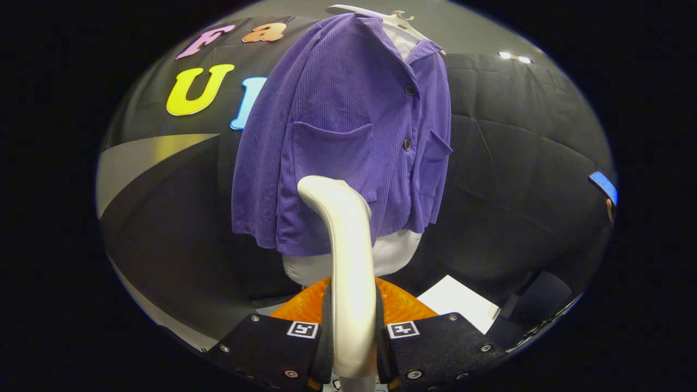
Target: Iron the clothes twice with a garment steamer, once on the left side and once on the right side.
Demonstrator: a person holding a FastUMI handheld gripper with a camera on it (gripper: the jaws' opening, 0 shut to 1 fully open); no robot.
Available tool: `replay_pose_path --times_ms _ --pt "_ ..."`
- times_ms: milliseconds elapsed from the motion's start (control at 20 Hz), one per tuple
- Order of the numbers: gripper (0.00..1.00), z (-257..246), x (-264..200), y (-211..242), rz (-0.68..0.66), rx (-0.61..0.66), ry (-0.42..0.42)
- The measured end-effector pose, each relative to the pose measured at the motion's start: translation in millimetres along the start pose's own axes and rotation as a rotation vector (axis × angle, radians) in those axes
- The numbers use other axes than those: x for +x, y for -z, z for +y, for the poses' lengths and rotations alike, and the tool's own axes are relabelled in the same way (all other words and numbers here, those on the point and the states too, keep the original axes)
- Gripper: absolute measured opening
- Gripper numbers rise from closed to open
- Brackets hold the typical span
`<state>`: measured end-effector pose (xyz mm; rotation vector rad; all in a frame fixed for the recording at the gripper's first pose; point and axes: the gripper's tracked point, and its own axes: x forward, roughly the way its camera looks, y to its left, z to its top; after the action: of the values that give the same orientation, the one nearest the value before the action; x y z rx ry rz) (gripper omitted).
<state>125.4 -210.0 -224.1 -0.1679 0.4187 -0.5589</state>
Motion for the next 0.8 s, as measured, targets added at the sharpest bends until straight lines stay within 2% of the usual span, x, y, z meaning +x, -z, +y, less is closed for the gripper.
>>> replay_pose_path --times_ms 200,500,800 --pt "0.32 -28.0 -20.4 -24.9 -0.038 0.028 0.017" --pt "0.31 -88.0 -56.2 -93.1 -0.154 0.008 0.022" --pt "0.31 -134.4 -81.7 -175.7 -0.274 0.125 0.014"
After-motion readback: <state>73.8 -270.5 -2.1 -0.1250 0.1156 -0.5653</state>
